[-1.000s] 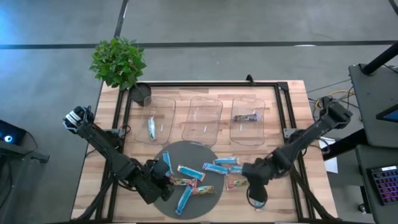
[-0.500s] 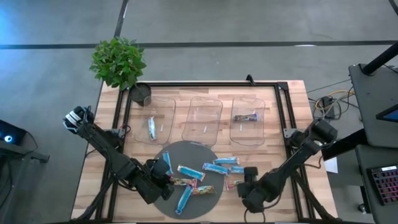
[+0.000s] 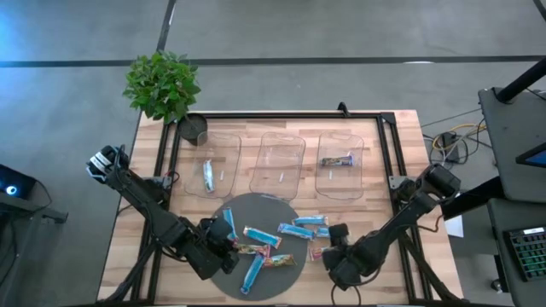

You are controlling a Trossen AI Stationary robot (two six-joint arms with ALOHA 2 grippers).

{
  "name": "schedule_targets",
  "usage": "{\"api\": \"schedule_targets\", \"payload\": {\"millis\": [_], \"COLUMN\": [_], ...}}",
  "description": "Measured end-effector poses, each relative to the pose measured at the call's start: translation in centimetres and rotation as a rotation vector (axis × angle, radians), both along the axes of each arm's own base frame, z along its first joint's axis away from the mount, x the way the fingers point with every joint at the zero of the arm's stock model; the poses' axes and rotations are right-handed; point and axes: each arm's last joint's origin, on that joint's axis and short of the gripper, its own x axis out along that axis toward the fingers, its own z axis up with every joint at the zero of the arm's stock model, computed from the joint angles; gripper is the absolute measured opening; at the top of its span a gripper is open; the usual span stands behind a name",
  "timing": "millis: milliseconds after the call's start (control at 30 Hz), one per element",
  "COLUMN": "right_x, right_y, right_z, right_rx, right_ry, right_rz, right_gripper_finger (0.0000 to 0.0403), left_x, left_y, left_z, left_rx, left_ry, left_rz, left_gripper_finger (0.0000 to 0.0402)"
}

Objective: Pick and place Granola Bars by type
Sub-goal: Put the red granola bar into the middle transparent bin

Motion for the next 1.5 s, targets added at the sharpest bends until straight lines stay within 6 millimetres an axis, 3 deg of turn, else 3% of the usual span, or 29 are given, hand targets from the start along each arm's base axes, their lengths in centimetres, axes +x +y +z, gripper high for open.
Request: {"api": "schedule_targets", "payload": {"millis": [367, 767, 900, 1100, 1233, 1367, 1500], "right_x": [1.0, 0.5, 0.4, 0.7, 1.2, 1.4, 1.4], "right_y": [-1.7, -2.4, -2.4, -2.2, -2.2, -2.8, -5.0], "right_z": [-1.5, -2.7, -2.9, -2.5, -1.2, 2.2, 5.8], "right_rx": [0.086, 0.098, 0.106, 0.119, 0.124, 0.151, 0.155], "right_ry": [0.040, 0.038, 0.044, 0.042, 0.025, -0.060, -0.211], "right_rz": [0.015, -0.024, -0.045, -0.061, -0.081, -0.127, -0.229], "right_gripper_finger": [0.0231, 0.0225, 0.0196, 0.0121, 0.0088, 0.0083, 0.0088], "left_x": [0.0, -0.1, -0.1, -0.1, -0.1, -0.1, -0.1], "left_y": [0.1, 0.2, 0.2, 0.2, 0.2, 0.1, 0.2], "left_z": [0.1, 0.3, 0.3, 0.3, 0.3, 0.3, 0.3], "left_rx": [0.005, 0.007, 0.007, 0.007, 0.006, 0.005, 0.007], "left_ry": [-0.008, -0.017, -0.017, -0.017, -0.017, -0.019, -0.019], "left_rz": [0.005, 0.009, 0.009, 0.009, 0.009, 0.008, 0.007], "left_gripper_finger": [0.0138, 0.0138, 0.0138, 0.0138, 0.0138, 0.0138, 0.0138]}}
